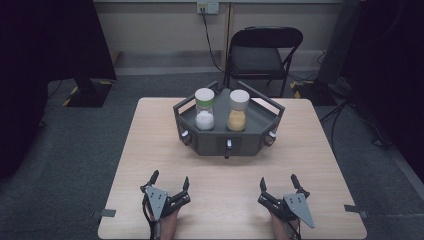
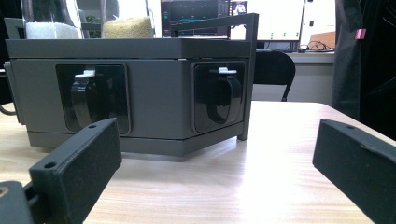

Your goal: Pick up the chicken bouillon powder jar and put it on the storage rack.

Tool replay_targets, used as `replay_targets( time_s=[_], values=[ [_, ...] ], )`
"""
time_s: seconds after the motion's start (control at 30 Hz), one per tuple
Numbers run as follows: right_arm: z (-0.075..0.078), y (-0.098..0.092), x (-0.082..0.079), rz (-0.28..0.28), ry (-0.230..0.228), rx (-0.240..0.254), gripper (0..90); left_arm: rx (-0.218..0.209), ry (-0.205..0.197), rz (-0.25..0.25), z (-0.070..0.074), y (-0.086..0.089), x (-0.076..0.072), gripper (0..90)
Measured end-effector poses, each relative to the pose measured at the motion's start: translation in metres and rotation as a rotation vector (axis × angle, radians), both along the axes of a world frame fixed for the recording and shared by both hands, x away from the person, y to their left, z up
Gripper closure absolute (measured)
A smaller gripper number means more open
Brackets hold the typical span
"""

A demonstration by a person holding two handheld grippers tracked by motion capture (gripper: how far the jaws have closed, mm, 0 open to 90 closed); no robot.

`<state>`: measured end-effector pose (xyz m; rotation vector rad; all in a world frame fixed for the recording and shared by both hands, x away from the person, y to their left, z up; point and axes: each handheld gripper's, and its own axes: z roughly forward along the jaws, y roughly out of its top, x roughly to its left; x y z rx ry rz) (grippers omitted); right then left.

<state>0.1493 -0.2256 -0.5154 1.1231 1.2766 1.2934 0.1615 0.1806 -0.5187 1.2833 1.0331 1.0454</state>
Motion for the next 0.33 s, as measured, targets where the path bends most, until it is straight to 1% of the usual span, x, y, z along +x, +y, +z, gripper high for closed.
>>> replay_targets(
  time_s=[0.23,0.33],
  values=[
    [0.0000,0.0000,0.0000,0.000,0.000,0.000,0.0,-0.002,-0.001,-0.001,-0.0002,0.0001,-0.0002,0.3],
    [0.0001,0.0010,0.0000,-0.005,0.000,0.000,0.0,0.002,0.003,-0.009,0.0006,0.0016,0.0004,0.3]
  ],
)
